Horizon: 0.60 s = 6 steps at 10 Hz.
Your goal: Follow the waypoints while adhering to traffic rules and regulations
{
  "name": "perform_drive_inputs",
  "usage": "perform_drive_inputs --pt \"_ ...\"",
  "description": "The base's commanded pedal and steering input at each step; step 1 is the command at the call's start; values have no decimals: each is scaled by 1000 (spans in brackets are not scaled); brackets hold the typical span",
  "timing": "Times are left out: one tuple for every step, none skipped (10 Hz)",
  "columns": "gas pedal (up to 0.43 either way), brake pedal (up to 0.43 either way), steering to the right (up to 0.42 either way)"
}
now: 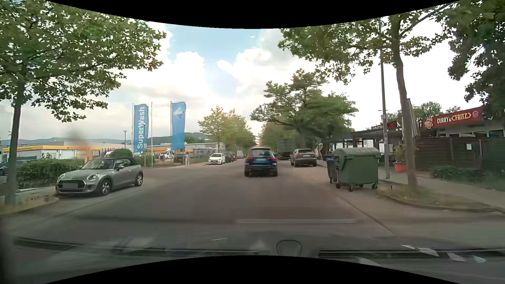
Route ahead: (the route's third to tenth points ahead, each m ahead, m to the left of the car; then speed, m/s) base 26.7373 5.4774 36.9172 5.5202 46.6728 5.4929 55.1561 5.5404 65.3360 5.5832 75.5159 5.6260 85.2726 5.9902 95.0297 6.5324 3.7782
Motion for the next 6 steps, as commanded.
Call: perform_drive_inputs --pt "248 0 4" --pt "248 0 4" --pt "220 0 4" --pt "197 0 4" --pt "189 0 4" --pt "169 0 4"
